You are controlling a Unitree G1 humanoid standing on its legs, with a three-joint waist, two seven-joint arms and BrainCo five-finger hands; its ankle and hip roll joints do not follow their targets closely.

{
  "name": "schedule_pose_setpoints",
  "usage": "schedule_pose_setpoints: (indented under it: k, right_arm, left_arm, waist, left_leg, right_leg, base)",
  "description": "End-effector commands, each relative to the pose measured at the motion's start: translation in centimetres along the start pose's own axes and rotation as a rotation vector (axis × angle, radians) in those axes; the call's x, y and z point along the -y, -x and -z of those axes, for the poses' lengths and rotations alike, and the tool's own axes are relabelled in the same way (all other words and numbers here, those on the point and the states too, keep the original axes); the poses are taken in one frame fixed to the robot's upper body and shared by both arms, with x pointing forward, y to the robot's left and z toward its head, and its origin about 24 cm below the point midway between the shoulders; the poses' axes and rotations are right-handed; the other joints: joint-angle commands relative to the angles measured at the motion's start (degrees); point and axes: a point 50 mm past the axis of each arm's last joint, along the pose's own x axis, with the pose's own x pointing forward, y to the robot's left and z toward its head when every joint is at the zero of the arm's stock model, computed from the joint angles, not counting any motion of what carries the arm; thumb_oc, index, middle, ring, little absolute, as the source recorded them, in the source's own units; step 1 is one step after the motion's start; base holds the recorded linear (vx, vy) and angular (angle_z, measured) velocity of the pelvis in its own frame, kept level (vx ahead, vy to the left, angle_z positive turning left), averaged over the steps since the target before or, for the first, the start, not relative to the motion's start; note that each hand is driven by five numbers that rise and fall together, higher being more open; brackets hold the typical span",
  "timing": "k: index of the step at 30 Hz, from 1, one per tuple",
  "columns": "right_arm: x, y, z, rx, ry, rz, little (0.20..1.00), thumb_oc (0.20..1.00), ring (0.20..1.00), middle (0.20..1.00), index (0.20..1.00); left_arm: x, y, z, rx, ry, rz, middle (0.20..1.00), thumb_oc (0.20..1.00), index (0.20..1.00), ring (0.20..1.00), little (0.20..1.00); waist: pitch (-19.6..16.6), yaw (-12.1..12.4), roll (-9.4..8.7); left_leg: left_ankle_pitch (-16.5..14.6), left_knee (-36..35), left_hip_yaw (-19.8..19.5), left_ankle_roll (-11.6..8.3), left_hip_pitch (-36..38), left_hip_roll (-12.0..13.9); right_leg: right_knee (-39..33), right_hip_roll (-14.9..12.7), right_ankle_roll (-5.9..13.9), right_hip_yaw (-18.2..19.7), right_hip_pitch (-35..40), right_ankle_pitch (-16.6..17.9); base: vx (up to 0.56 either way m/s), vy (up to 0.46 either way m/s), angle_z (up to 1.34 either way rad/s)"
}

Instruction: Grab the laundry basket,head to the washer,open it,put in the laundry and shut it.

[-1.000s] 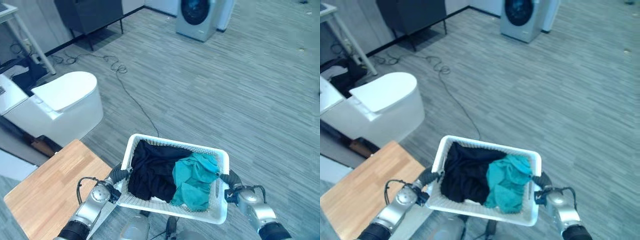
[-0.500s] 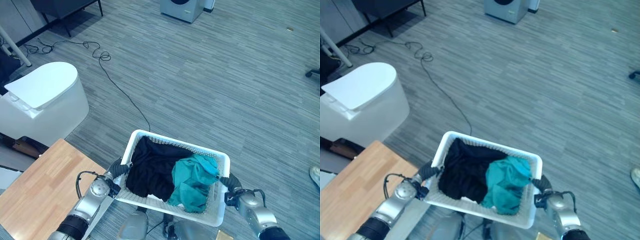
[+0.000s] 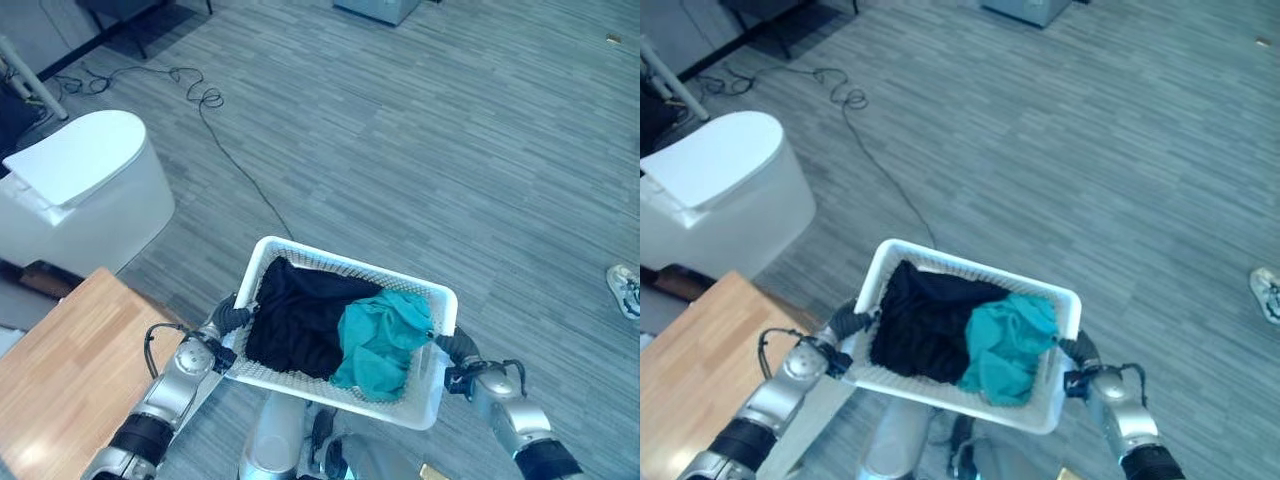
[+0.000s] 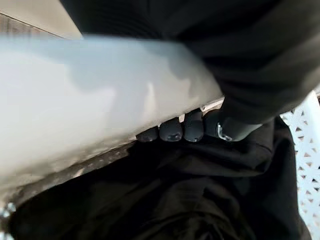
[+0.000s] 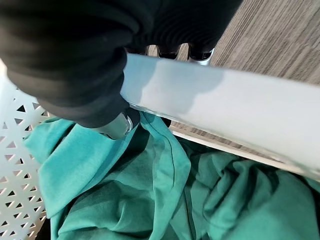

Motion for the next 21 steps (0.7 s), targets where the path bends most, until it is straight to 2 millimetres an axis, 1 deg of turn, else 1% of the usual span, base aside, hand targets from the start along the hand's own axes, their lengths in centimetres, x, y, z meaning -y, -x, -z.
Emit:
schedule_pose_setpoints:
  k: [1, 2, 3, 4, 5, 6, 7, 8, 9, 10, 11, 12, 13, 14, 15, 16, 17, 18, 19, 20, 21]
  right_arm:
    - [-2.2, 0.2, -4.7, 0.243, -0.028, -0.203, 0.2, 0.2, 0.2, 0.2, 0.2]
    - [-2.1, 0.3, -4.7, 0.243, -0.022, -0.21, 0.2, 0.2, 0.2, 0.2, 0.2]
    - [-2.1, 0.3, -4.7, 0.243, -0.021, -0.21, 0.2, 0.2, 0.2, 0.2, 0.2]
    - [-2.0, 0.5, -4.7, 0.244, -0.022, -0.211, 0.2, 0.2, 0.2, 0.2, 0.2]
    - [-1.4, 0.9, -4.5, 0.245, -0.027, -0.199, 0.2, 0.2, 0.2, 0.2, 0.2]
    - [-1.4, 0.9, -4.5, 0.245, -0.027, -0.199, 0.2, 0.2, 0.2, 0.2, 0.2]
    - [-0.7, 1.1, -4.4, 0.245, -0.029, -0.182, 0.2, 0.2, 0.2, 0.2, 0.2]
    - [0.1, 1.5, -4.3, 0.242, -0.028, -0.163, 0.2, 0.2, 0.2, 0.2, 0.2]
    - [0.1, 1.5, -4.3, 0.241, -0.028, -0.162, 0.2, 0.2, 0.2, 0.2, 0.2]
    - [0.7, 1.8, -4.3, 0.239, -0.012, -0.151, 0.2, 0.2, 0.2, 0.2, 0.2]
    - [0.7, 1.9, -4.3, 0.238, -0.011, -0.15, 0.2, 0.2, 0.2, 0.2, 0.2]
    - [0.9, 2.2, -4.1, 0.235, -0.011, -0.152, 0.2, 0.2, 0.2, 0.2, 0.2]
    - [1.0, 2.2, -4.1, 0.235, -0.011, -0.151, 0.2, 0.2, 0.2, 0.2, 0.2]
    - [1.1, 2.5, -4.1, 0.234, -0.005, -0.157, 0.2, 0.2, 0.2, 0.2, 0.2]
    - [1.1, 2.4, -3.9, 0.229, -0.004, -0.163, 0.2, 0.2, 0.2, 0.2, 0.2]
    - [1.4, 2.5, -4.2, 0.232, 0.004, -0.157, 0.2, 0.2, 0.2, 0.2, 0.2]
    - [1.4, 2.5, -4.2, 0.231, 0.003, -0.157, 0.2, 0.2, 0.2, 0.2, 0.2]
    - [1.6, 2.6, -4.2, 0.237, -0.011, -0.147, 0.2, 0.2, 0.2, 0.2, 0.2]
    - [1.8, 2.5, -4.4, 0.248, -0.029, -0.131, 0.2, 0.2, 0.2, 0.2, 0.2]
    - [1.8, 2.5, -4.4, 0.249, -0.03, -0.131, 0.2, 0.2, 0.2, 0.2, 0.2]
    - [2.1, 2.5, -4.1, 0.231, -0.012, -0.107, 0.2, 0.2, 0.2, 0.2, 0.2]
  left_arm:
    - [-6.3, 0.5, -1.6, 0.077, -0.045, -0.216, 0.2, 0.2, 0.2, 0.2, 0.2]
    - [-6.6, 0.6, -1.6, 0.073, -0.037, -0.227, 0.2, 0.2, 0.2, 0.2, 0.2]
    - [-6.6, 0.6, -1.6, 0.073, -0.036, -0.227, 0.2, 0.2, 0.2, 0.2, 0.2]
    - [-6.6, 0.7, -1.5, 0.07, -0.035, -0.224, 0.2, 0.2, 0.2, 0.2, 0.2]
    - [-6.4, 0.6, -1.5, 0.073, -0.03, -0.218, 0.2, 0.2, 0.2, 0.2, 0.2]
    - [-6.4, 0.6, -1.5, 0.073, -0.03, -0.217, 0.2, 0.2, 0.2, 0.2, 0.2]
    - [-6.5, 0.4, -1.8, 0.082, -0.039, -0.221, 0.2, 0.2, 0.2, 0.2, 0.2]
    - [-6.7, 0.2, -2.3, 0.098, -0.05, -0.232, 0.2, 0.2, 0.2, 0.2, 0.2]
    - [-6.7, 0.1, -2.3, 0.098, -0.05, -0.231, 0.2, 0.2, 0.2, 0.2, 0.2]
    - [-7.1, -0.5, -3.4, 0.128, -0.08, -0.254, 0.2, 0.2, 0.2, 0.2, 0.2]
    - [-7.1, -0.5, -3.4, 0.128, -0.08, -0.253, 0.2, 0.2, 0.2, 0.2, 0.2]
    - [-6.9, -1.2, -3.9, 0.138, -0.084, -0.256, 0.2, 0.2, 0.2, 0.2, 0.2]
    - [-6.9, -1.2, -3.9, 0.138, -0.084, -0.255, 0.2, 0.2, 0.2, 0.2, 0.2]
    - [-6.6, -1.3, -3.8, 0.132, -0.082, -0.247, 0.2, 0.2, 0.2, 0.2, 0.2]
    - [-6.4, -1.4, -3.6, 0.126, -0.077, -0.245, 0.2, 0.2, 0.2, 0.2, 0.2]
    - [-5.8, -1.7, -3.6, 0.121, -0.075, -0.219, 0.2, 0.2, 0.2, 0.2, 0.2]
    - [-5.8, -1.7, -3.6, 0.121, -0.076, -0.219, 0.2, 0.2, 0.2, 0.2, 0.2]
    - [-5.7, -1.8, -3.5, 0.109, -0.074, -0.212, 0.2, 0.2, 0.2, 0.2, 0.2]
    - [-6.1, -1.6, -3.4, 0.108, -0.049, -0.226, 0.2, 0.2, 0.2, 0.2, 0.2]
    - [-6.1, -1.6, -3.4, 0.109, -0.049, -0.227, 0.2, 0.2, 0.2, 0.2, 0.2]
    - [-5.8, -1.6, -3.7, 0.126, -0.026, -0.219, 0.2, 0.2, 0.2, 0.2, 0.2]
  waist:
    - [-3.2, -2.33, -0.27]
    - [-2.46, -4.97, 2.29]
    - [-2.47, -5.09, 2.36]
    - [-1.99, -7.04, 3.38]
    - [-1.63, -10.31, 3.55]
    - [-1.65, -10.47, 3.7]
    - [-1.86, -12.28, 3.49]
    - [-2.4, -13.98, 2.53]
    - [-2.35, -14.08, 3.05]
    - [-2.25, -15.59, 3.44]
    - [-2.22, -15.69, 3.83]
    - [-2.85, -16.82, 3.98]
    - [-2.78, -16.89, 4.11]
    - [-3.68, -17.17, 3.71]
    - [-4.77, -17.38, 3.78]
    - [-4.97, -17.83, 3.75]
    - [-5.15, -17.91, 3.99]
    - [-4.85, -17.78, 3.17]
    - [-4.01, -16.19, 2.83]
    - [-4.08, -16.35, 2.68]
    - [-3.21, -15.15, 2.22]
  left_leg:
    - [-6.06, 2.72, -0.35, 3.13, 3.85, 2.26]
    - [-7.95, 0.16, -1.86, 3.56, 10.78, 2.72]
    - [-7.72, -0.07, -1.95, 3.52, 10.81, 2.76]
    - [-8.8, -1.05, -3.39, 3.56, 14.17, 2.41]
    - [-11.44, -1.35, -5.87, 3.0, 18.92, 1.11]
    - [-11.25, -1.48, -6.05, 2.94, 18.92, 1.25]
    - [-13.42, -2.05, -7.93, 2.25, 22.04, 0.76]
    - [-15.92, -2.52, -10.05, 0.87, 25.2, -0.29]
    - [-16.26, -2.57, -10.31, 0.85, 25.57, 0.22]
    - [-18.37, -2.84, -12.13, -0.3, 29.04, 0.91]
    - [-18.57, -2.84, -12.3, -0.32, 29.22, 1.26]
    - [-19.19, -2.63, -13.71, -1.31, 32.59, 1.82]
    - [-19.19, -2.72, -13.84, -1.34, 32.75, 1.95]
    - [-19.56, -2.34, -14.38, -1.92, 34.31, 2.22]
    - [-17.89, -0.5, -14.51, -2.87, 35.09, 3.13]
    - [-6.97, 13.36, -11.44, -5.82, 30.47, 6.88]
    - [-7.33, 13.62, -11.53, -5.77, 30.31, 7.11]
    - [-2.05, 23.49, -9.32, -5.67, 25.55, 10.24]
    - [-0.88, 36.83, -8.83, -4.47, 19.02, 10.84]
    - [-0.71, 37.05, -8.98, -4.46, 18.57, 10.64]
    - [-1.54, 40.55, -8.0, -3.24, 13.88, 11.35]
  right_leg:
    - [21.04, -8.77, 11.5, -3.28, 3.86, 26.78]
    - [24.56, -11.29, 9.03, -5.73, -4.76, 22.82]
    - [24.53, -11.26, 8.93, -5.87, -4.79, 22.9]
    - [22.91, -11.66, 7.53, -7.0, -8.95, 20.01]
    - [15.43, -10.63, 6.55, -6.57, -13.18, 16.67]
    - [15.03, -10.53, 6.46, -6.82, -13.0, 16.94]
    - [6.69, -10.07, 6.49, -5.86, -14.6, 16.26]
    - [-7.77, -10.95, 7.32, -3.41, -16.06, 17.14]
    - [-8.98, -10.55, 7.33, -3.83, -15.08, 17.43]
    - [-18.1, -12.2, 8.88, -2.84, -18.18, 21.24]
    - [-18.68, -11.97, 8.89, -3.17, -17.66, 21.42]
    - [-18.59, -11.97, 9.4, -3.05, -18.63, 22.94]
    - [-18.43, -11.93, 9.38, -3.23, -18.54, 22.77]
    - [-17.53, -12.45, 9.2, -3.32, -17.27, 23.9]
    - [-16.52, -12.19, 8.65, -3.76, -16.3, 25.14]
    - [-14.22, -11.79, 6.7, -4.86, -14.01, 25.4]
    - [-14.16, -11.62, 6.81, -5.02, -14.06, 25.09]
    - [-13.53, -10.51, 4.8, -4.81, -11.62, 23.93]
    - [-13.59, -8.56, 1.46, -5.26, -7.77, 20.89]
    - [-13.67, -8.75, 1.44, -5.35, -7.98, 21.09]
    - [-13.43, -7.44, 0.28, -5.13, -4.64, 18.36]
  base:
    - [0.98, 0.314, -0.25]
    - [0.76, 0.273, -0.3]
    - [0.58, 0.206, 0.16]
    - [0.63, 0.043, 0.11]
    - [0.63, 0.044, 0.14]
    - [0.71, -0.07, 0.23]
    - [0.69, -0.169, 0.38]
    - [0.72, -0.162, 0.52]
    - [0.83, -0.21, 0.98]
    - [0.45, -0.098, 0.95]
    - [0.82, -0.221, 1.21]
    - [0.42, -0.116, 0.81]
    - [0.58, -0.184, 0.88]
    - [0.42, -0.172, 0.66]
    - [0.66, -0.417, 0.72]
    - [0.5, -0.345, 0.52]
    - [0.4, -0.438, 0.46]
    - [0.42, -0.44, 0.54]
    - [0.39, -0.449, 0.58]
    - [0.5, -0.425, 0.21]
    - [0.23, -0.177, -0.23]
